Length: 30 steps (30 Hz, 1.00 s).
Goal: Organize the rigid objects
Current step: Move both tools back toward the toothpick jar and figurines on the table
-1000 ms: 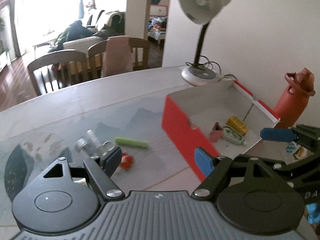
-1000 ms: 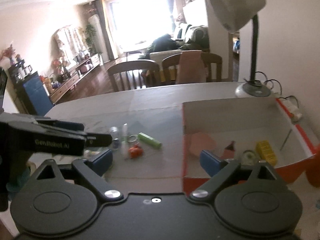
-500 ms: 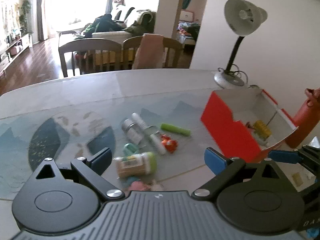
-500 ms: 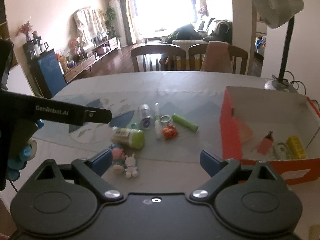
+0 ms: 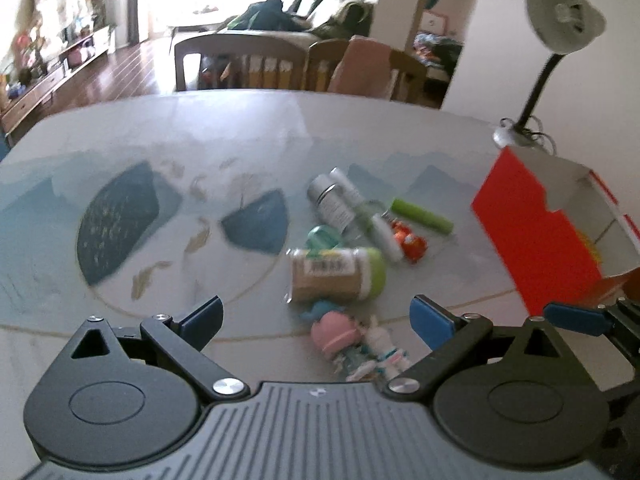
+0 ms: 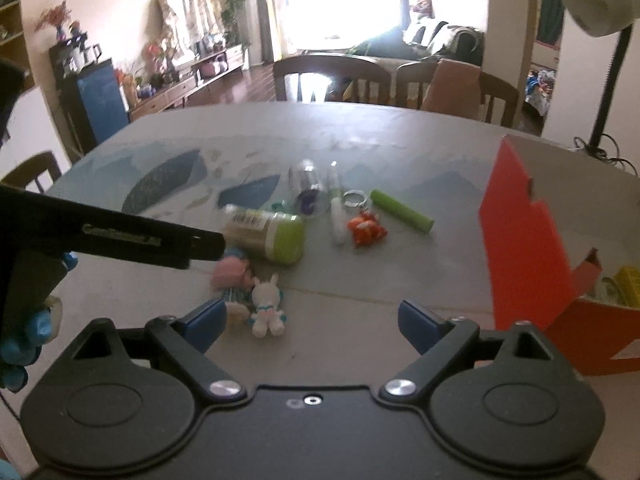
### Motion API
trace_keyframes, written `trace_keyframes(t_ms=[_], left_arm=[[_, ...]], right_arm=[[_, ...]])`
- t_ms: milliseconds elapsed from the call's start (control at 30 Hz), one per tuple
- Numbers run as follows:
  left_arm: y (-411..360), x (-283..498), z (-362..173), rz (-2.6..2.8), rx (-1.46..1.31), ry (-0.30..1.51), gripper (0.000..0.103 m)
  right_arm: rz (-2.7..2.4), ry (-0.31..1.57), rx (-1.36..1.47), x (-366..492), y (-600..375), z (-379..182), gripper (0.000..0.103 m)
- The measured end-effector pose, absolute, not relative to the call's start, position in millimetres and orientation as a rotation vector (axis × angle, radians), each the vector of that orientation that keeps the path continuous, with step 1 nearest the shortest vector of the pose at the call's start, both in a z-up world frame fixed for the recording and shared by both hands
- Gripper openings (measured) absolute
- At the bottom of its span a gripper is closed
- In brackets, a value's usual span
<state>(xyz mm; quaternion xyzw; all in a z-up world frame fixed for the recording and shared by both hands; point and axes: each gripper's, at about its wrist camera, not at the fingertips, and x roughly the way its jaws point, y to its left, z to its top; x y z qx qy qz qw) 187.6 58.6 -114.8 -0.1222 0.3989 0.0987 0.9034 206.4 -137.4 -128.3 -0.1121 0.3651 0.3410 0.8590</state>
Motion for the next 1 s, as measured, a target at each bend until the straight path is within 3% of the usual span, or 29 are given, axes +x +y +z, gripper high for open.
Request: trace_keyframes(t_ms=[367, 633, 900, 1000], left_arm=[[60.4, 196.5, -159.5, 0.274, -0.278, 0.876, 0.1], [58.3, 201.7, -170.8, 0.299, -0.326, 0.858, 0.1], [54.5, 208.2, -178.7, 0.313, -0.336, 0.86, 0.1], [58.5, 209.2, -180.5, 0.324, -0.357, 0.858, 0.1]], right_arm=[[0.776, 0.765, -0.331, 207.8, -116.5, -163.4, 0.088], [0.792, 0.777, -0.353, 216.8, -112.6, -180.5, 0.076], [0.825, 0.767, -0.347, 223.7, -109.7, -186.4, 0.072], [0.83, 0.77, -0.343, 228.5, -106.3, -188.1, 0.058]])
